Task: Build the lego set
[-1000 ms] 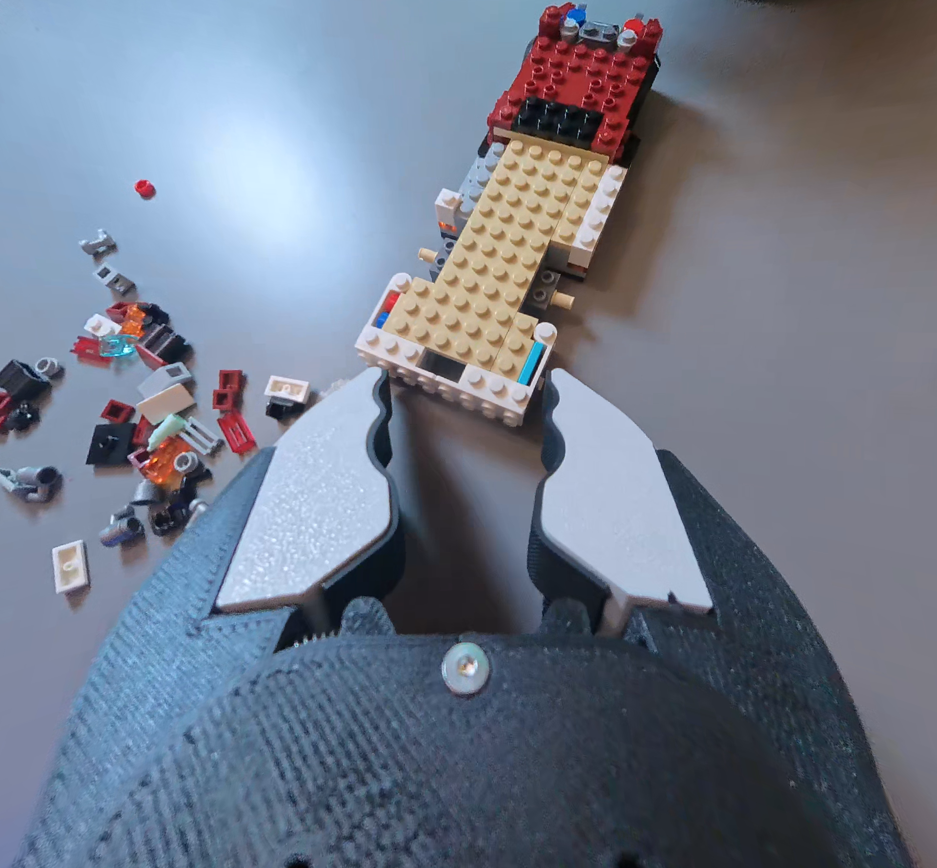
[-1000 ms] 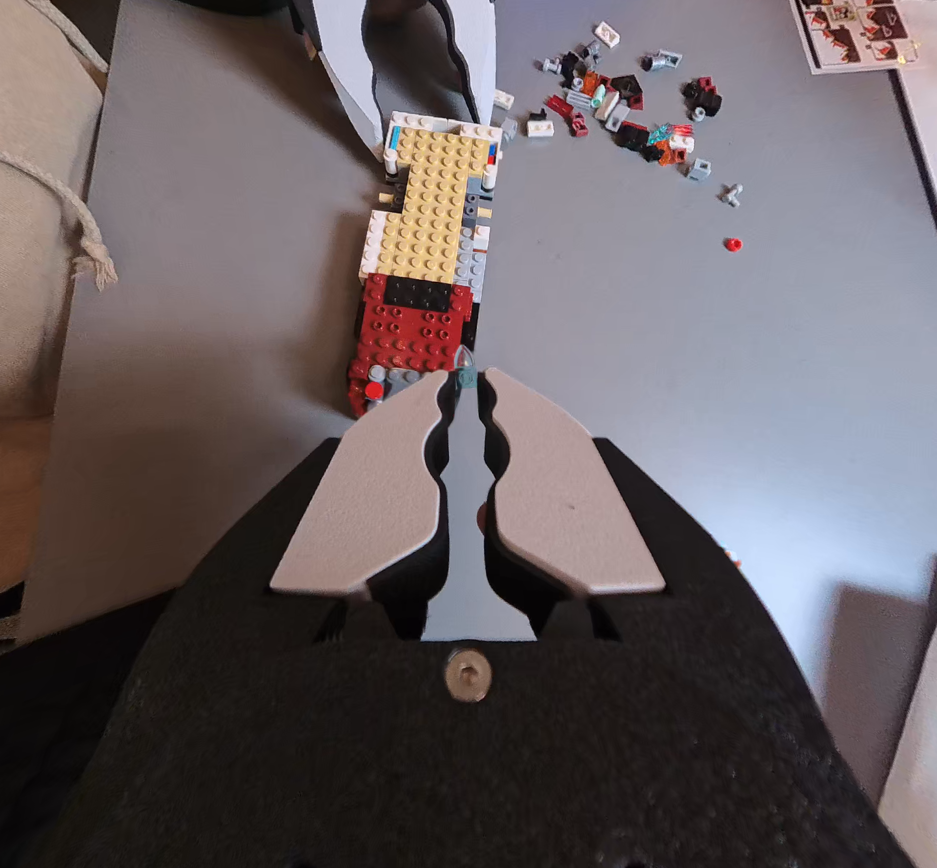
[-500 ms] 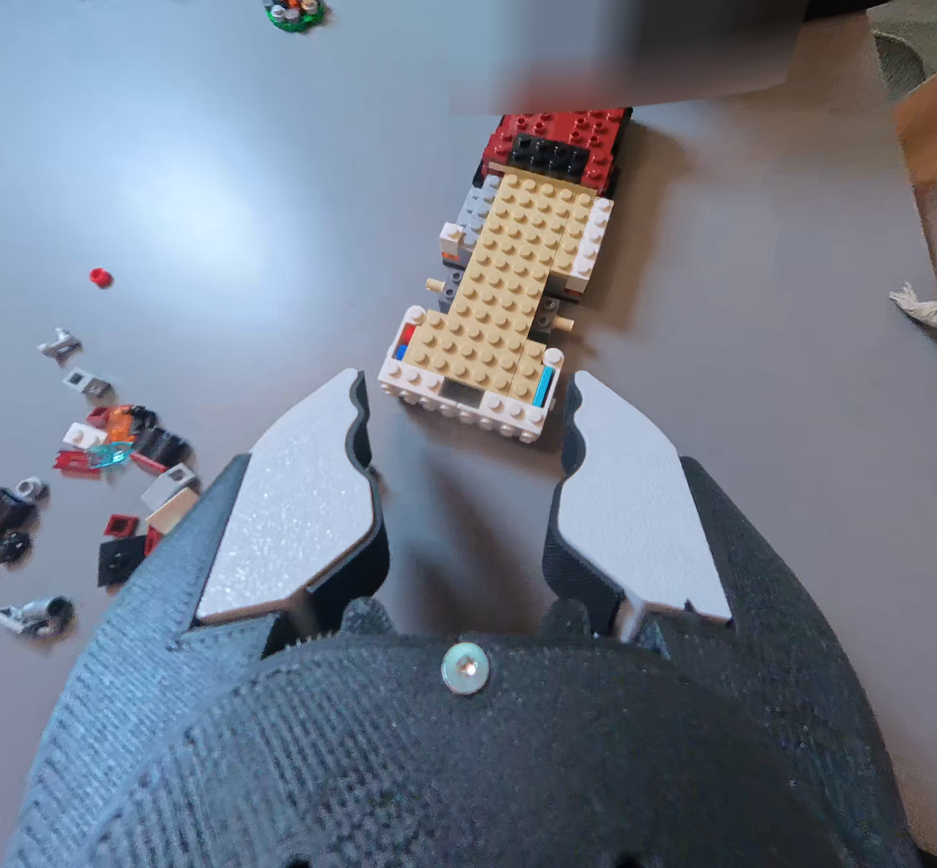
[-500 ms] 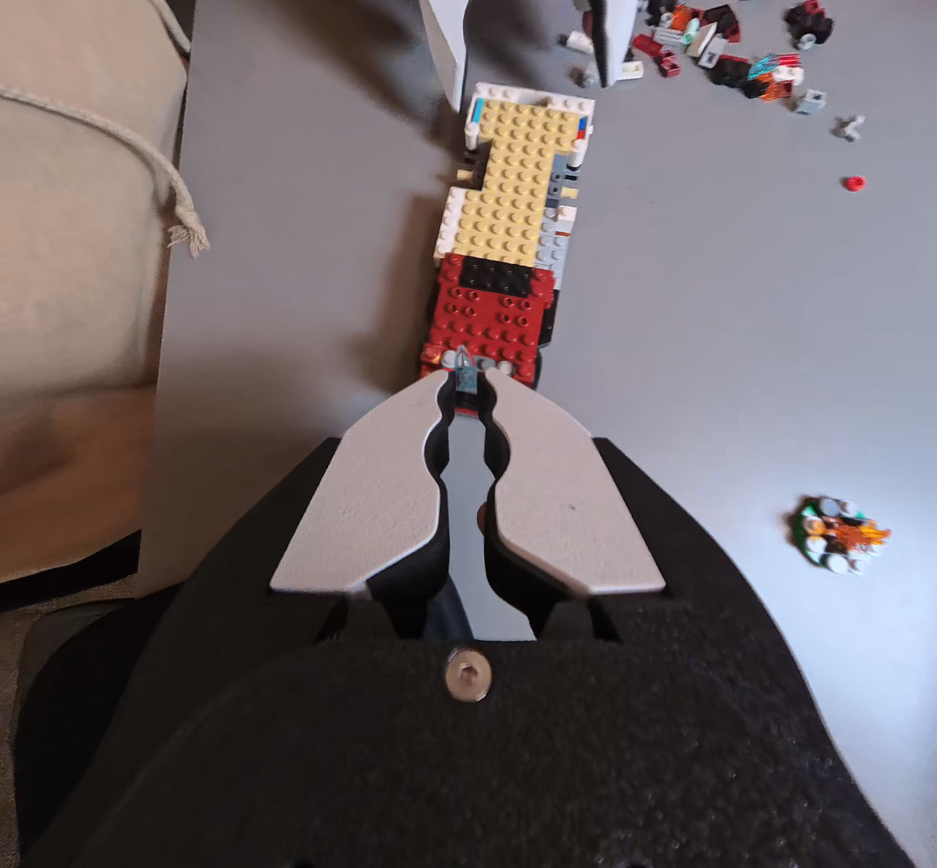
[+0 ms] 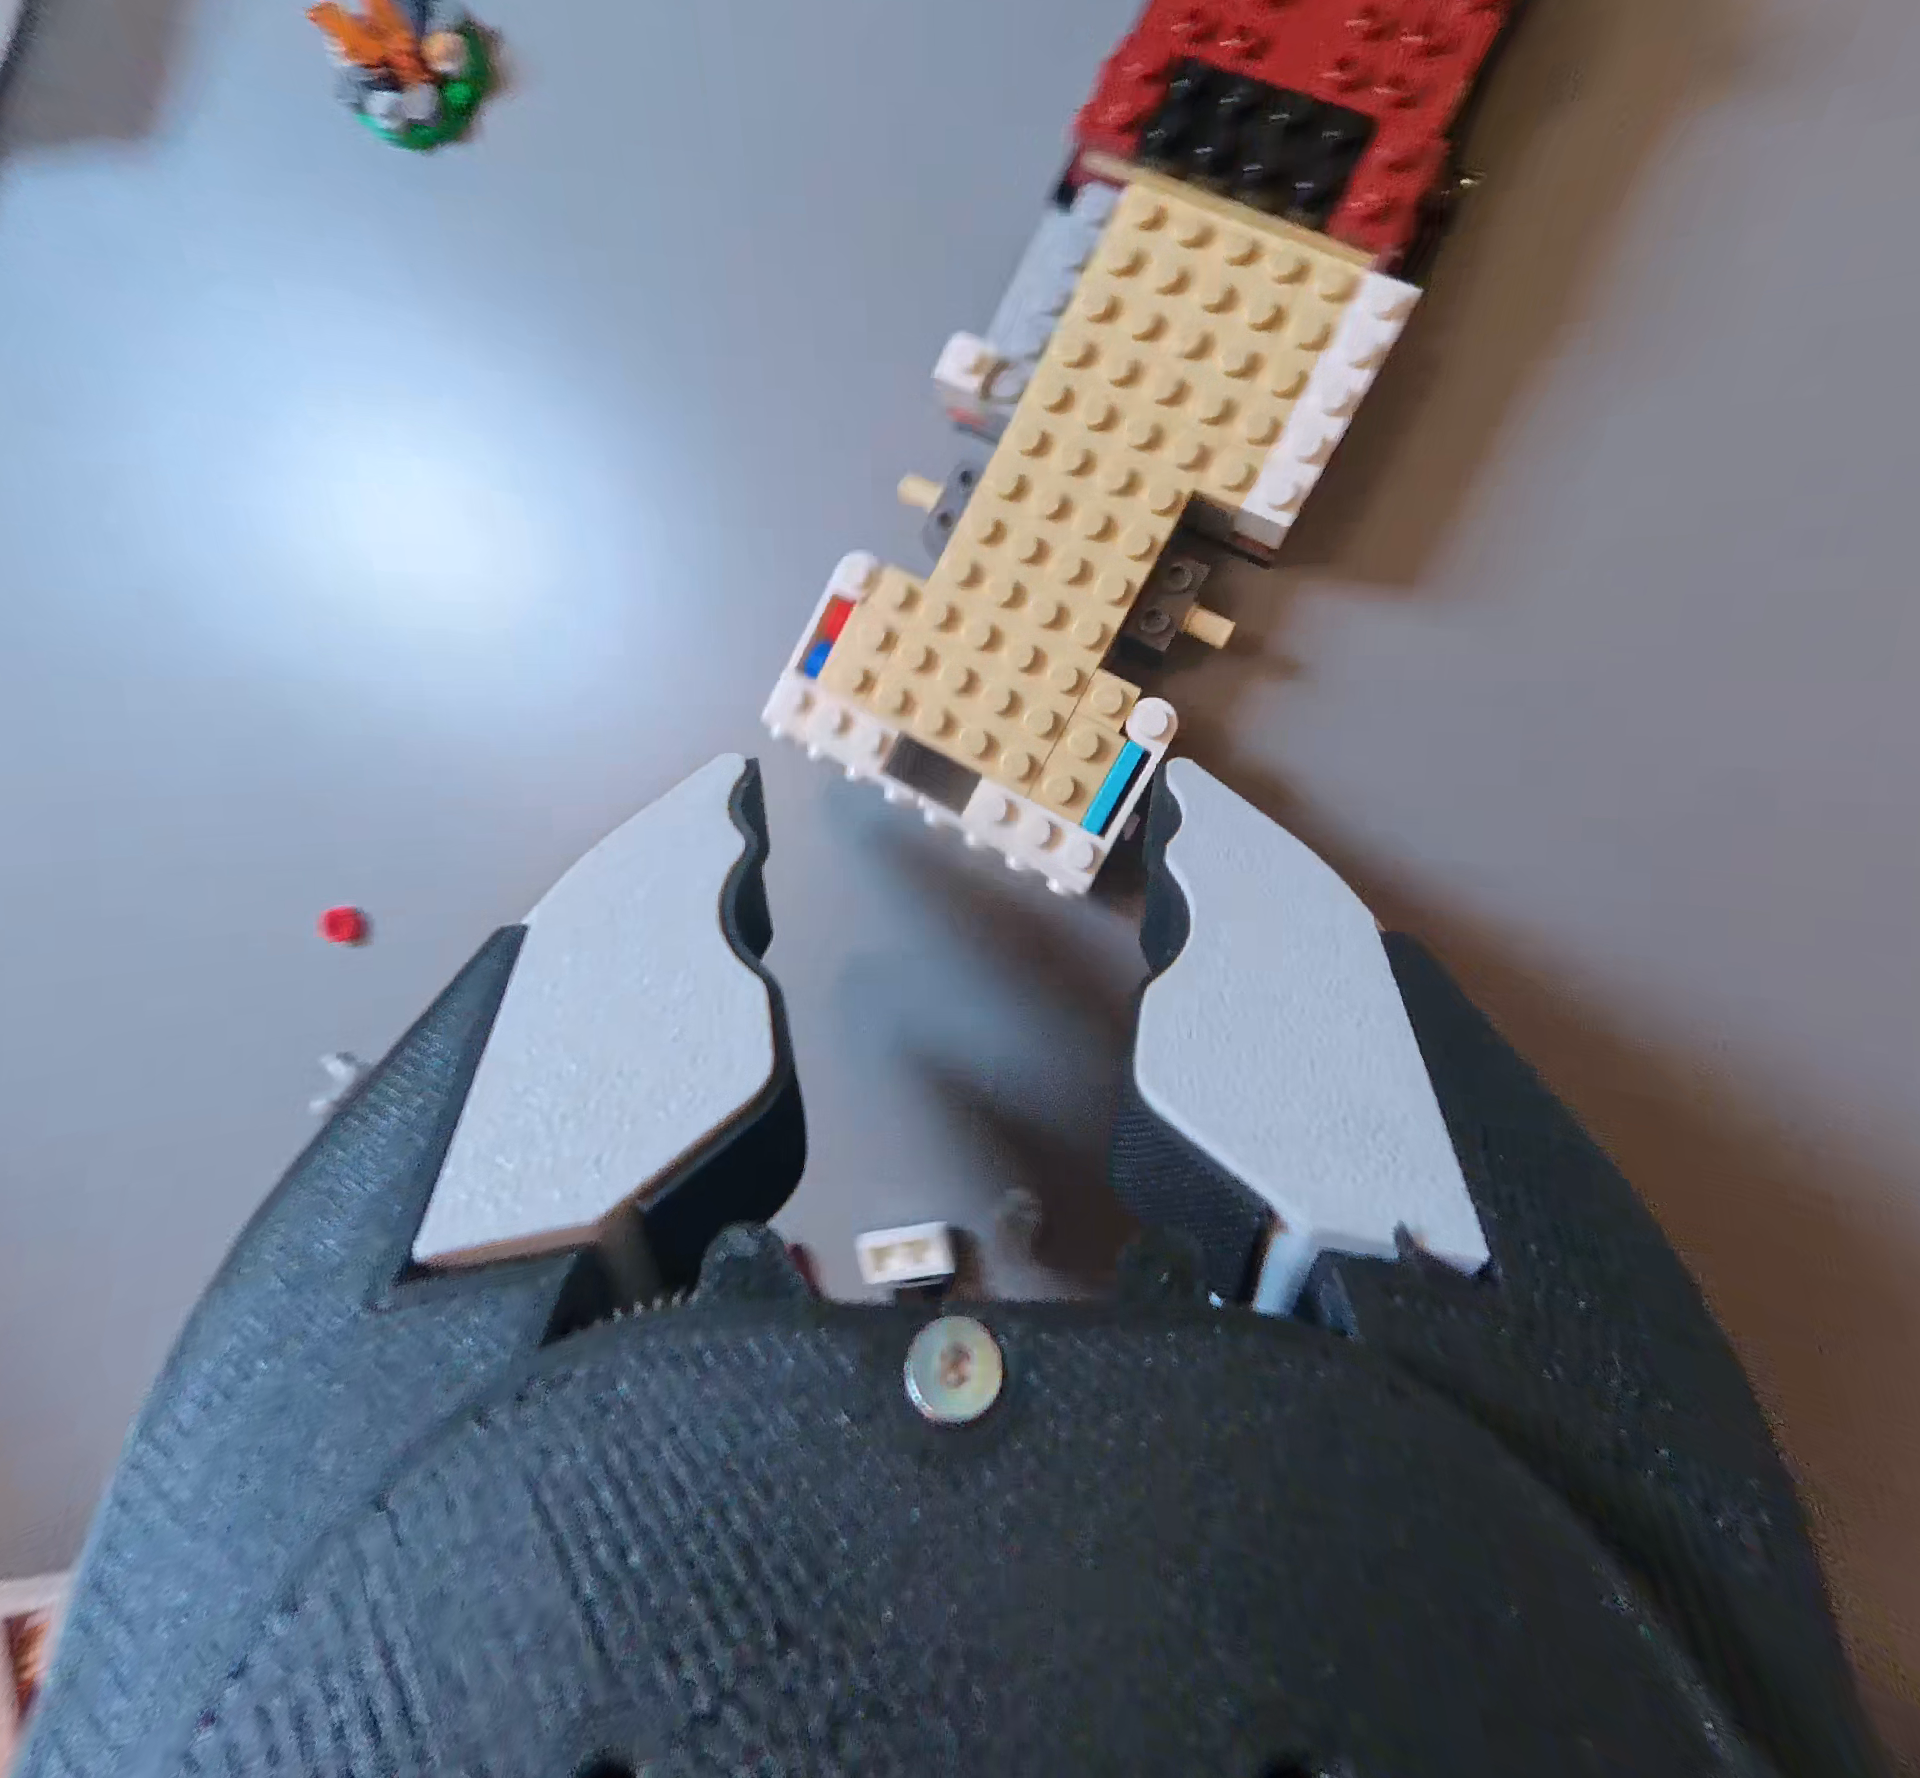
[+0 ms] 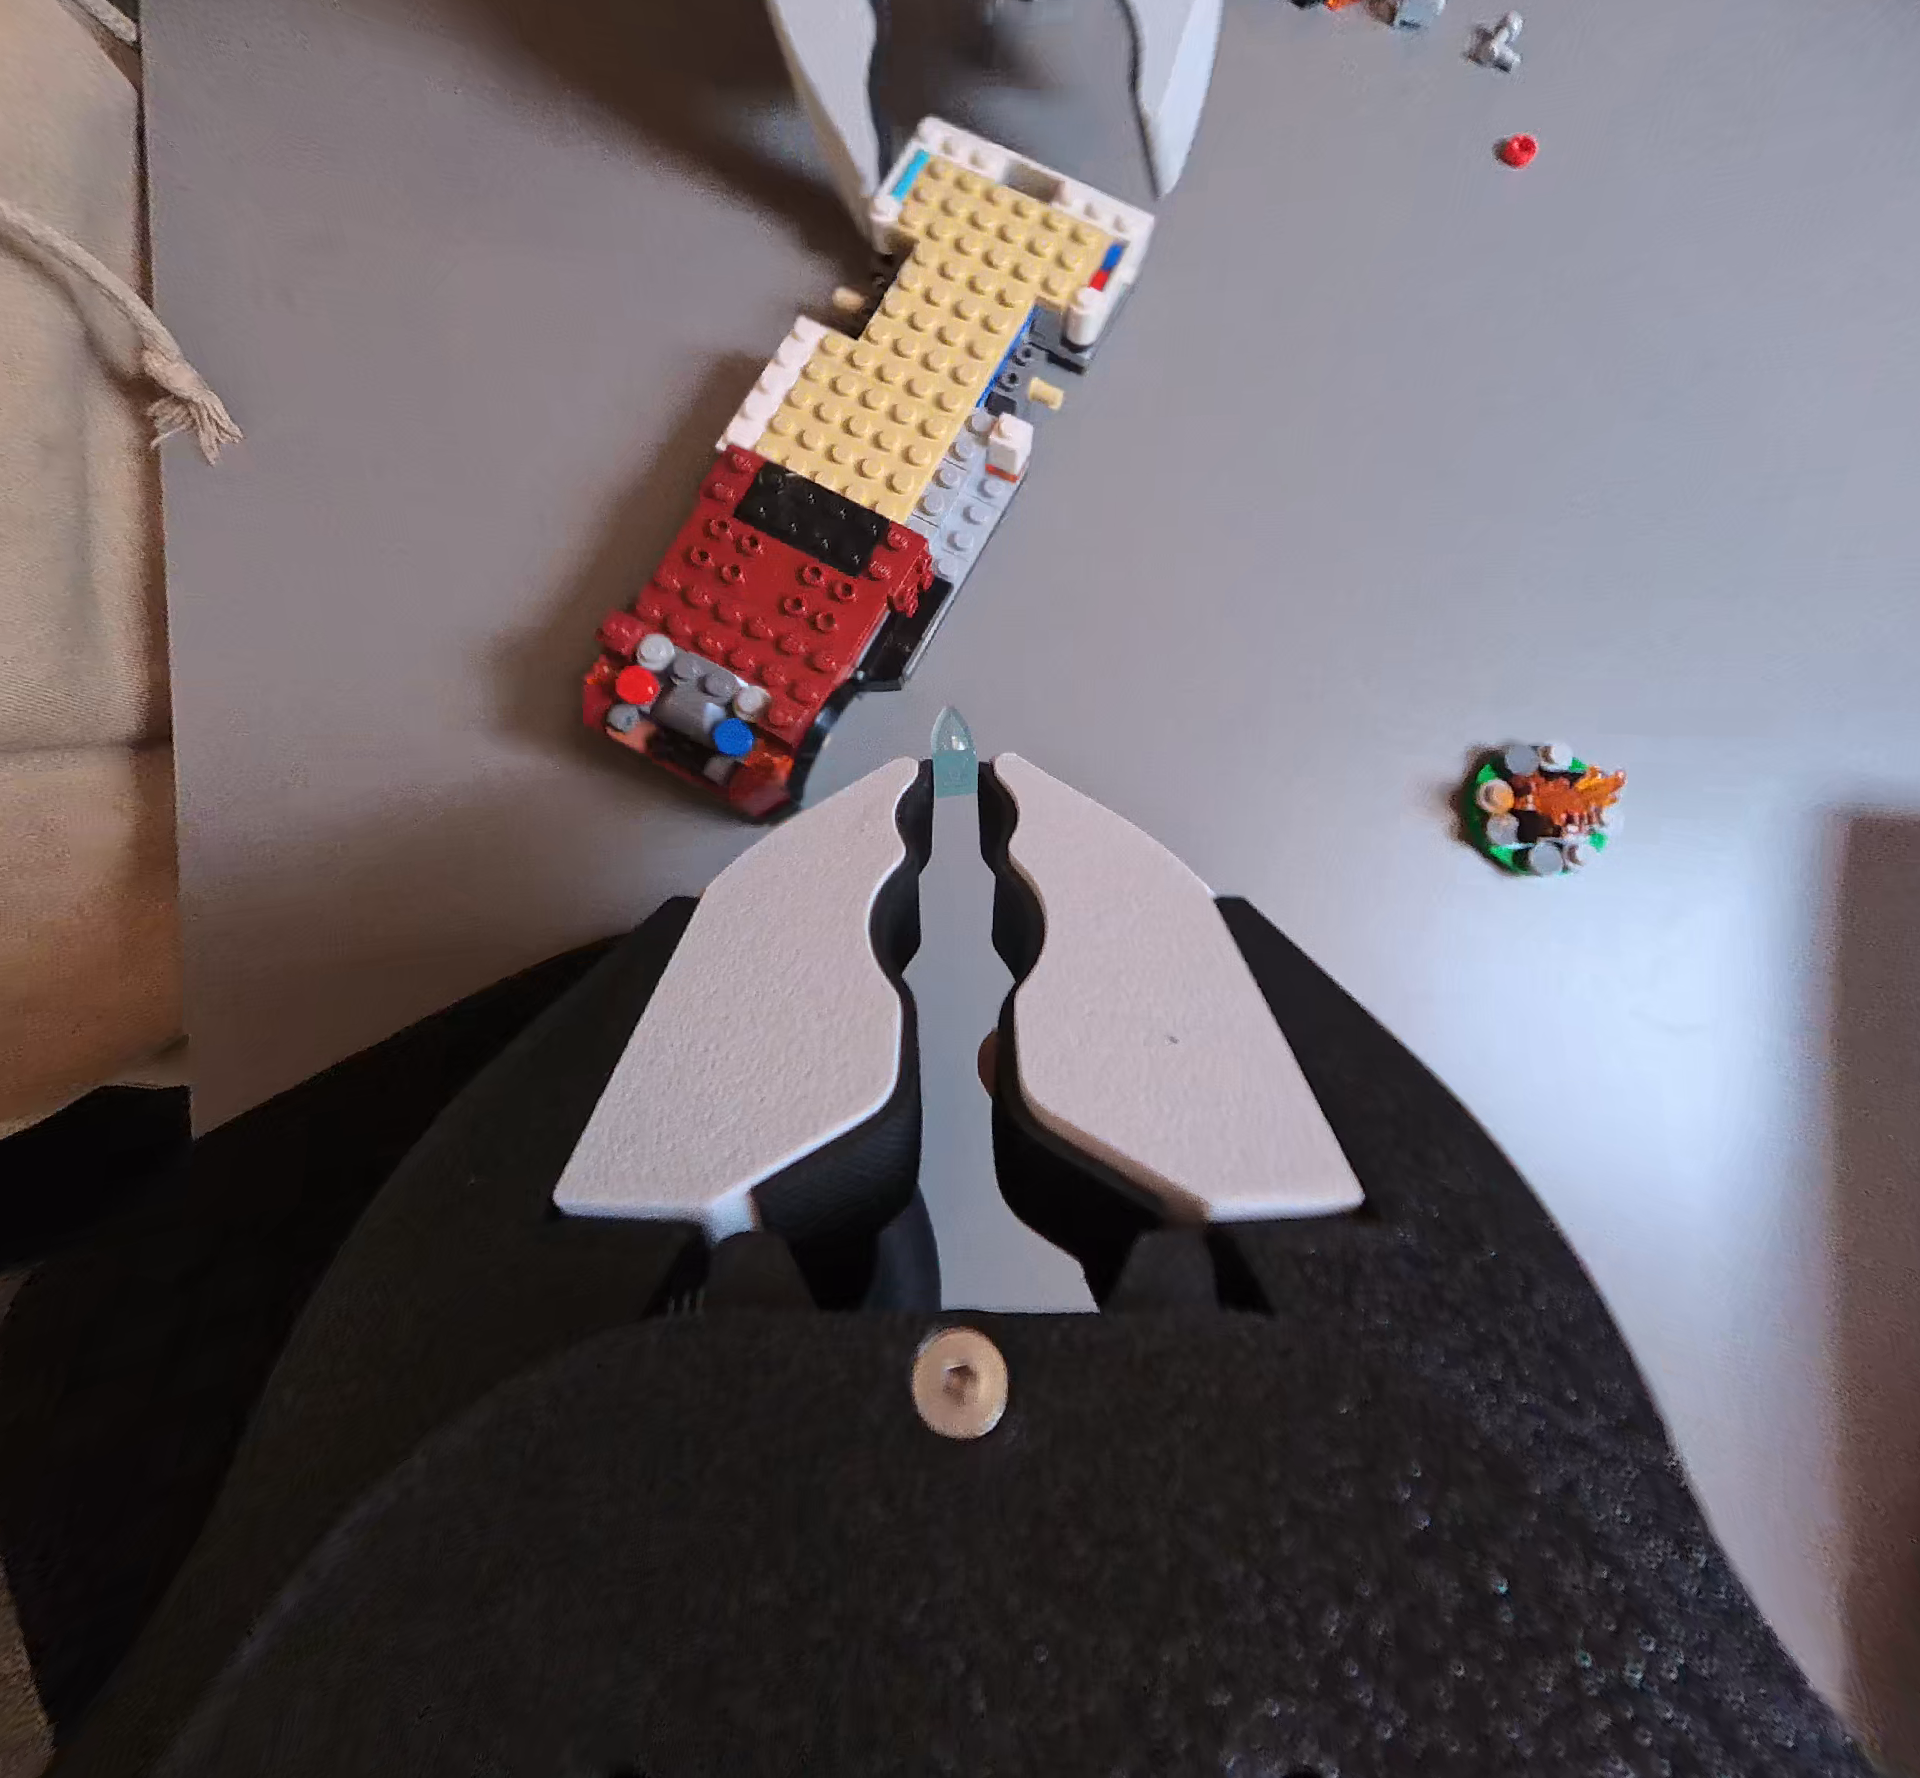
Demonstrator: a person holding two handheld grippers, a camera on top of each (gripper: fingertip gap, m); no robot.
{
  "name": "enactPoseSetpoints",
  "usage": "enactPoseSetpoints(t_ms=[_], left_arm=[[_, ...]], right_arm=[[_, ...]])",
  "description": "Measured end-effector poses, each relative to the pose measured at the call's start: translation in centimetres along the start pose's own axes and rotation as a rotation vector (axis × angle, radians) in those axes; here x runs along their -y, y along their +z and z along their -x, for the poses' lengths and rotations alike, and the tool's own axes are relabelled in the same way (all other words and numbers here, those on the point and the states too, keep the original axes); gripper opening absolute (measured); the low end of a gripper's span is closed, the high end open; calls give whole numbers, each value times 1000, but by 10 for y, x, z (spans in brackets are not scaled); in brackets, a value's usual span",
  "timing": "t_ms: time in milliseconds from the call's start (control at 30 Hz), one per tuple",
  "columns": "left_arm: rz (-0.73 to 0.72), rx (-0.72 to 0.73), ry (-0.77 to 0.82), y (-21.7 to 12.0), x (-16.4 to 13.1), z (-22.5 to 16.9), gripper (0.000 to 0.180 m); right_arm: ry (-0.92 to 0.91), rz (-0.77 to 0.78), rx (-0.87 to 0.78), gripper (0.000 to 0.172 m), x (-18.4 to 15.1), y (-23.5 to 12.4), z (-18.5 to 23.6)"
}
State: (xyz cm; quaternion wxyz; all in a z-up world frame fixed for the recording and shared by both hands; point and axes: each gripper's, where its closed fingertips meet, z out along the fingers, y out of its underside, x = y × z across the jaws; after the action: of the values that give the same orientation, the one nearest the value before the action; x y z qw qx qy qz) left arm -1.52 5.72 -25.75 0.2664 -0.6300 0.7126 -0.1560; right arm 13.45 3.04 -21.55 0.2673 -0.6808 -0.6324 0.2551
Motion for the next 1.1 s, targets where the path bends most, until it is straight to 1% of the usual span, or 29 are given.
enactPoseSetpoints(t_ms=[67, 100, 133, 167, 233, 267, 367, 500, 633, 767, 933, 1000, 1100], left_arm=[[2, 94, -14, -3, 1, 28, 69], [-4, 195, -33, -7, 2, 48, 63], [0, 352, -70, -16, -1, 74, 46], [-6, 440, -105, -23, -3, 88, 45], [-55, 478, -175, -28, 0, 89, 42], [-81, 460, -202, -27, 2, 82, 38], [-175, 299, -295, -18, 18, 41, 39], [-228, 137, -314, -8, 33, -17, 45], [-237, 82, -328, -7, 34, -51, 48], [-248, 73, -348, -11, 27, -63, 50], [-256, 58, -371, -13, 18, -63, 55], [-257, 90, -386, -13, 14, -57, 58], [-259, 146, -390, -15, 10, -49, 54]], right_arm=[[12, -3, -2, 8, -6, -1, 1], [16, -6, -1, 8, -8, -1, 3], [20, -10, 0, 8, -10, 0, 4], [21, -15, 2, 8, -11, 0, 6], [16, -17, 8, 8, -13, 1, 9], [16, -13, 13, 8, -14, 2, 10], [-5, 22, 28, 8, -19, 12, 13], [-62, 67, 79, 8, -15, 33, 23], [-120, 82, 133, 8, -4, 49, 36], [-149, 38, 150, 8, 14, 62, 41], [-176, -22, 108, 8, 40, 83, 35], [-181, -30, 117, 8, 47, 88, 35], [-210, -31, 128, 8, 56, 84, 36]])
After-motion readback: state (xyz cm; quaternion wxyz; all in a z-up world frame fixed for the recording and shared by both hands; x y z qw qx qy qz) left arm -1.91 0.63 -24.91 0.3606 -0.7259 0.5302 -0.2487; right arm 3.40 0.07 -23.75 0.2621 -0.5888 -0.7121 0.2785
